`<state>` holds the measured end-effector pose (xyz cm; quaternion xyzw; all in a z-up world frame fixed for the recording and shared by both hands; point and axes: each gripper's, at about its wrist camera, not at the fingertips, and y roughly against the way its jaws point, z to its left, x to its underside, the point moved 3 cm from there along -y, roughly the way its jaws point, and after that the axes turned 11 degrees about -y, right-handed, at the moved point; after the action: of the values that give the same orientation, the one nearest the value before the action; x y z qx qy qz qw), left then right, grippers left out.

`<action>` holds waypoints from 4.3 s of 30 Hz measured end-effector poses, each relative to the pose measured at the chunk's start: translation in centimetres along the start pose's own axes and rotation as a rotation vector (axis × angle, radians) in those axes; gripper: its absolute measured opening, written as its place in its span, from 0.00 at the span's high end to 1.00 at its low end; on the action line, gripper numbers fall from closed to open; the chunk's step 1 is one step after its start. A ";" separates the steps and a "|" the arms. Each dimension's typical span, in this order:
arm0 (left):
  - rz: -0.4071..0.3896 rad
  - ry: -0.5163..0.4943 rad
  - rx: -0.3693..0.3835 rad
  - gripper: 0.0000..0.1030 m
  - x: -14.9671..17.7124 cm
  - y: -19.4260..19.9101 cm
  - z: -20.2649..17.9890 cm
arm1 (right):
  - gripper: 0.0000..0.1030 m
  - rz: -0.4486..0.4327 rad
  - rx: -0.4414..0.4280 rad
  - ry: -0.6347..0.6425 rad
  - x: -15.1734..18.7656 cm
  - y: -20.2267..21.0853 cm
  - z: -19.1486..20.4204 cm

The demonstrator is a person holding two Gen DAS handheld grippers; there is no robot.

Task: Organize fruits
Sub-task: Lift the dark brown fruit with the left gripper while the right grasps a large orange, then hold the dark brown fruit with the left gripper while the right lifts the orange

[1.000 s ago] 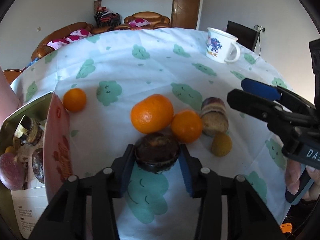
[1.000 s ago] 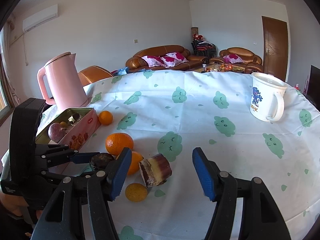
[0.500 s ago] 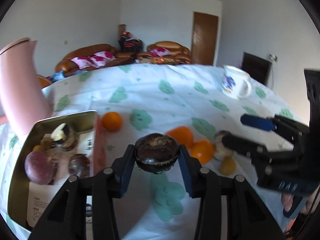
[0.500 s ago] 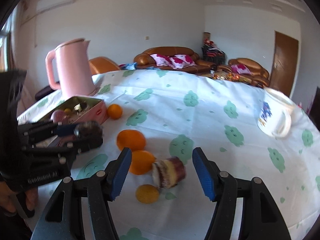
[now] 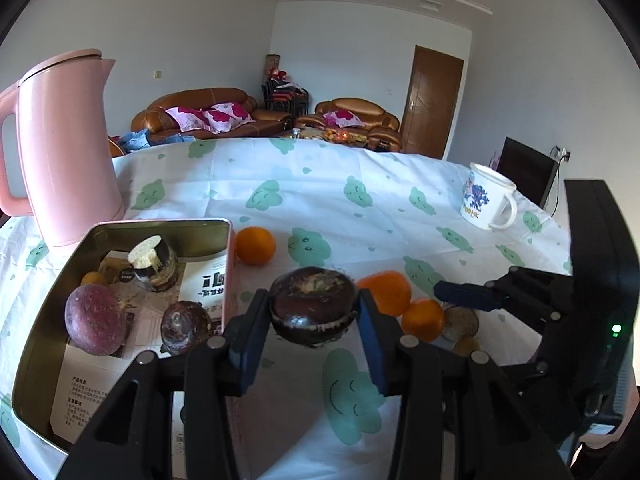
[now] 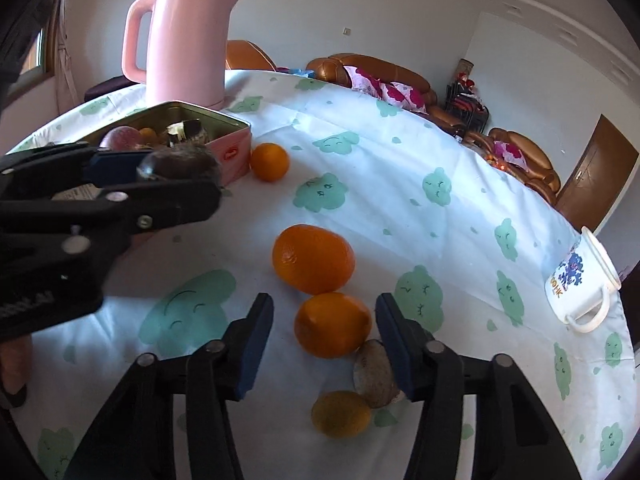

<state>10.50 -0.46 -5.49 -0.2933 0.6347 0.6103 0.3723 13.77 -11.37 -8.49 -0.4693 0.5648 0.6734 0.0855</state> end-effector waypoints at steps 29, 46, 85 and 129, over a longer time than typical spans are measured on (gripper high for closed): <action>-0.104 -0.080 -0.041 0.57 -0.3 2.1 -1.1 | 0.60 -0.238 -0.067 -0.124 -0.3 4.8 -2.2; -0.159 -0.125 -0.065 0.57 -0.3 3.3 -1.9 | 0.60 -0.332 -0.094 -0.160 0.2 6.6 -3.0; -0.264 -0.154 -0.085 0.57 -0.6 5.4 -2.5 | 0.60 -0.501 -0.109 -0.245 1.4 9.8 -4.5; -0.201 -0.085 -0.129 0.57 0.5 6.0 1.4 | 0.60 -0.466 -0.209 -0.140 -1.2 8.8 2.2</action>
<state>5.46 1.49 -2.58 -0.3527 0.5453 0.6212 0.4385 7.57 -12.03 -1.78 -0.5453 0.3614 0.7210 0.2284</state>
